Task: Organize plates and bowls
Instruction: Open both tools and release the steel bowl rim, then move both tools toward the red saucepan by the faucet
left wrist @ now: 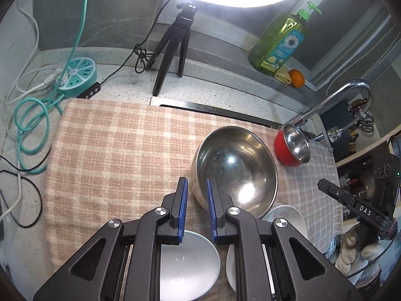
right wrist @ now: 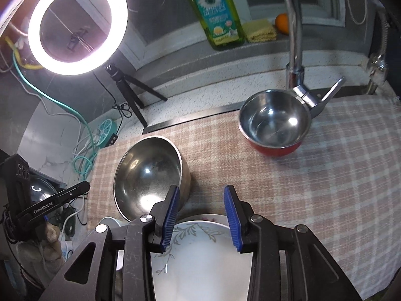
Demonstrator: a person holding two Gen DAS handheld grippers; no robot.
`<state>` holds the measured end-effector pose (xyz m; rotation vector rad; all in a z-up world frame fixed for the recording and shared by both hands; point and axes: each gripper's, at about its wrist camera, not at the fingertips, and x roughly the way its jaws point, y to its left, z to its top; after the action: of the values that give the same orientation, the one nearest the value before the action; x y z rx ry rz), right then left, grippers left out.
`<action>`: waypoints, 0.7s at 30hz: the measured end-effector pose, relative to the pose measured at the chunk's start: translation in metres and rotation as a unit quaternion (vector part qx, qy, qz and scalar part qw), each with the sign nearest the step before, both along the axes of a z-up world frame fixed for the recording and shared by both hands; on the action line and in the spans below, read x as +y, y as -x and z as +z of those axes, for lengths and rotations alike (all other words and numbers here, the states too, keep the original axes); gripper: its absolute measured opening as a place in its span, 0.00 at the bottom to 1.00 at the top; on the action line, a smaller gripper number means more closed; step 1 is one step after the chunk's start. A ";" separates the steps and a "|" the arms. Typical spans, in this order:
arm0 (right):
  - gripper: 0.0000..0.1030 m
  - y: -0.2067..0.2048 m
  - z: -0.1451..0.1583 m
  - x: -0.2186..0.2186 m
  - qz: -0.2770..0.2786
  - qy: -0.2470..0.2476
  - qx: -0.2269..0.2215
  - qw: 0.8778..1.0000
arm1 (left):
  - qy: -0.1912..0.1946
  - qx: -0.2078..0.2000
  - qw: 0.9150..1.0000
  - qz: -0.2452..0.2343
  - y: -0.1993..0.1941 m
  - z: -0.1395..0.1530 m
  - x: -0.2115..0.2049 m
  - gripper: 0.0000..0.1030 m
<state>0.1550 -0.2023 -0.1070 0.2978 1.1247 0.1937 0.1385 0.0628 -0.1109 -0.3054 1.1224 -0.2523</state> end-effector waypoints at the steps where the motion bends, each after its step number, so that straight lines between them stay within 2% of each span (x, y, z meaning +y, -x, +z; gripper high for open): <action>1: 0.32 0.003 0.003 -0.002 -0.006 0.004 -0.009 1.000 | 0.001 -0.001 1.000 -0.003 0.001 0.001 0.000 0.13; 6: 0.36 0.026 0.012 -0.020 -0.054 -0.010 -0.033 0.998 | 0.011 -0.003 1.000 -0.019 0.004 0.002 0.001 0.13; 14: 0.36 0.044 0.017 -0.035 -0.102 -0.009 -0.036 0.994 | 0.018 -0.009 0.998 -0.051 0.003 0.002 -0.006 0.14; 18: 0.36 0.046 0.018 -0.040 -0.125 0.007 -0.023 0.992 | 0.022 -0.016 0.997 -0.074 0.001 0.005 -0.015 0.14; 20: 0.40 0.048 0.019 -0.042 -0.136 0.018 -0.016 0.990 | 0.019 -0.023 0.996 -0.081 0.000 0.008 -0.020 0.15; 21: 0.49 0.050 0.018 -0.044 -0.138 0.020 -0.016 0.990 | 0.020 -0.023 0.996 -0.082 0.000 0.008 -0.022 0.17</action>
<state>0.1055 -0.2460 -0.0885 0.4096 1.0417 -0.0683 0.1385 0.0411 -0.1026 -0.2423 1.0989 -0.4265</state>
